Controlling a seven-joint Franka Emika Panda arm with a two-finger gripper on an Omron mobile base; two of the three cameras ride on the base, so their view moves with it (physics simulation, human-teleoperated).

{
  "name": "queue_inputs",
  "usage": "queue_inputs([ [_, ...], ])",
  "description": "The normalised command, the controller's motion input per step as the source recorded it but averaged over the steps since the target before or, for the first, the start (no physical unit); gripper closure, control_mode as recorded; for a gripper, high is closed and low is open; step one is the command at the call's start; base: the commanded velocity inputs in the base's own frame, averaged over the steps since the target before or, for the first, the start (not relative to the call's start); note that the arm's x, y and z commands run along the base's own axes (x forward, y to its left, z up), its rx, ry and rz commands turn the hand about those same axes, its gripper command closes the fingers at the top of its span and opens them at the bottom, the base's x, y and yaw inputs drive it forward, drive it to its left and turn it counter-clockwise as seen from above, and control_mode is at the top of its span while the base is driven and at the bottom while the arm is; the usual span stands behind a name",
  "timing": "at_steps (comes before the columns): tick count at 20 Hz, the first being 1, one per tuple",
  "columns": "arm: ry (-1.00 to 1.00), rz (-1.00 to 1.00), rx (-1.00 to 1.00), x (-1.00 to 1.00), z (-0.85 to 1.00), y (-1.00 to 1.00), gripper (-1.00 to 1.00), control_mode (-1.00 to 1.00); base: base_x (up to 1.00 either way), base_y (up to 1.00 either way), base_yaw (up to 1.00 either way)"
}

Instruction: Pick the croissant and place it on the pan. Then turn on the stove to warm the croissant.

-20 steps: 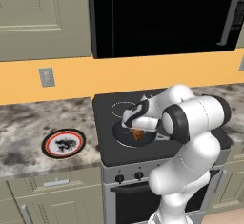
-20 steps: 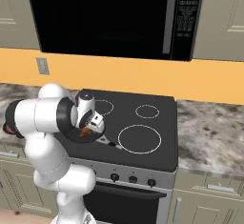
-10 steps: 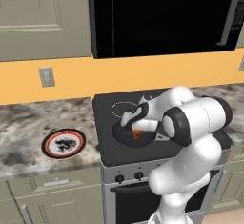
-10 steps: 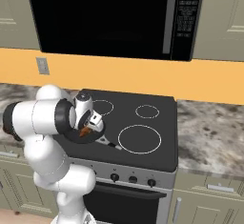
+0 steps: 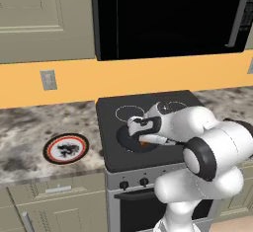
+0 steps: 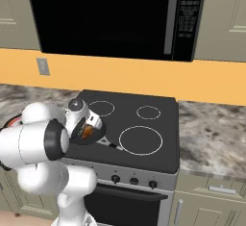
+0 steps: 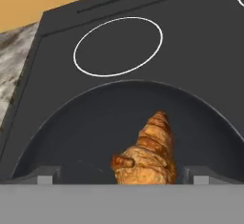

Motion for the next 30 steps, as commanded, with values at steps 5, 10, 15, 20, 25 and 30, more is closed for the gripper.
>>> queue_inputs([
  [5,-0.27,0.04,-0.03,-0.77,0.63,-0.01,-1.00,-1.00,0.00,0.00,0.00],
  [10,-0.07,0.01,-0.13,-0.73,0.61,0.03,-1.00,-1.00,0.00,0.00,0.00],
  [15,0.00,0.00,-0.19,-0.71,0.48,0.10,-1.00,-1.00,0.00,0.00,0.00],
  [20,-0.01,0.00,-0.18,-0.82,0.07,0.14,-1.00,-1.00,0.00,0.00,0.00],
  [25,-0.08,0.00,-0.15,-0.82,0.00,0.22,-1.00,-1.00,0.00,0.00,0.00],
  [30,0.00,0.00,-0.11,-0.69,0.01,0.38,-1.00,-1.00,0.00,0.00,0.00],
])
